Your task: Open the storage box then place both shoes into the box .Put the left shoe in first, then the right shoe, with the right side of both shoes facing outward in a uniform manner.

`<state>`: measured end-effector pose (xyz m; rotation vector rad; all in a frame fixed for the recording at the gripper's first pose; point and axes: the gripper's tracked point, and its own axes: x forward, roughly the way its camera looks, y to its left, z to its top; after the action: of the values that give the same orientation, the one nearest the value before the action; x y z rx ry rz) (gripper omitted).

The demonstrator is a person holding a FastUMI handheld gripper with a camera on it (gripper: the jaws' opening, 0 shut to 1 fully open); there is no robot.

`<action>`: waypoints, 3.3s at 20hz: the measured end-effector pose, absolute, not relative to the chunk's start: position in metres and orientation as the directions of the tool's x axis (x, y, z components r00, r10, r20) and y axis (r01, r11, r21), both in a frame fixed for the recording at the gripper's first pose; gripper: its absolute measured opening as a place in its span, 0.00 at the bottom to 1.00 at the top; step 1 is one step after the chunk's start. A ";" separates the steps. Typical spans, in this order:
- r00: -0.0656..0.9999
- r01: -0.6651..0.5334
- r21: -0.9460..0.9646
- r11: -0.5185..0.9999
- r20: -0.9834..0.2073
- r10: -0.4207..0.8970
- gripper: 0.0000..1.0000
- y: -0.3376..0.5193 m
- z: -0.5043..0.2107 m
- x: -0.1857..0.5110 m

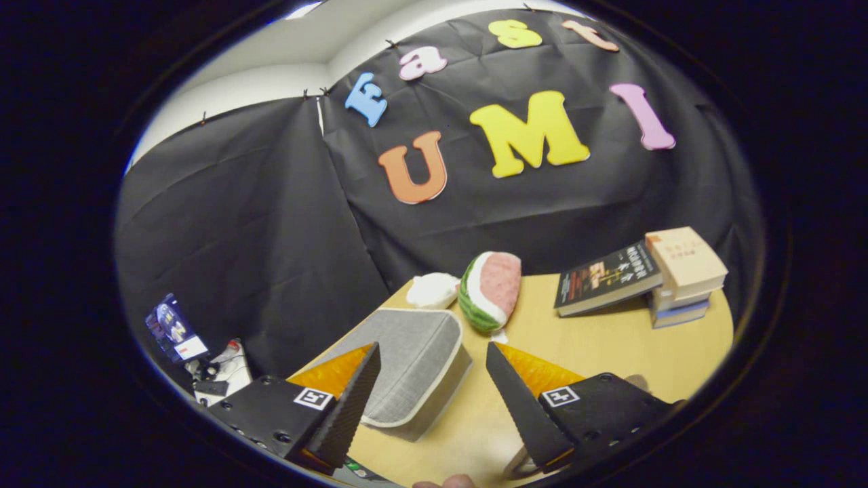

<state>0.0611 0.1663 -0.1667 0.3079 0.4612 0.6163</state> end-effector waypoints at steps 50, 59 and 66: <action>0.312 -0.756 0.487 0.437 -0.320 0.895 0.34 0.469 -0.038 0.027; 0.358 -0.765 0.420 0.488 -0.352 0.865 0.79 0.492 -0.054 0.021; 0.613 -0.662 0.288 0.692 -0.323 0.721 0.94 0.421 -0.047 0.054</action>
<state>0.0539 0.4205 -0.0468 0.1453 0.4370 0.8000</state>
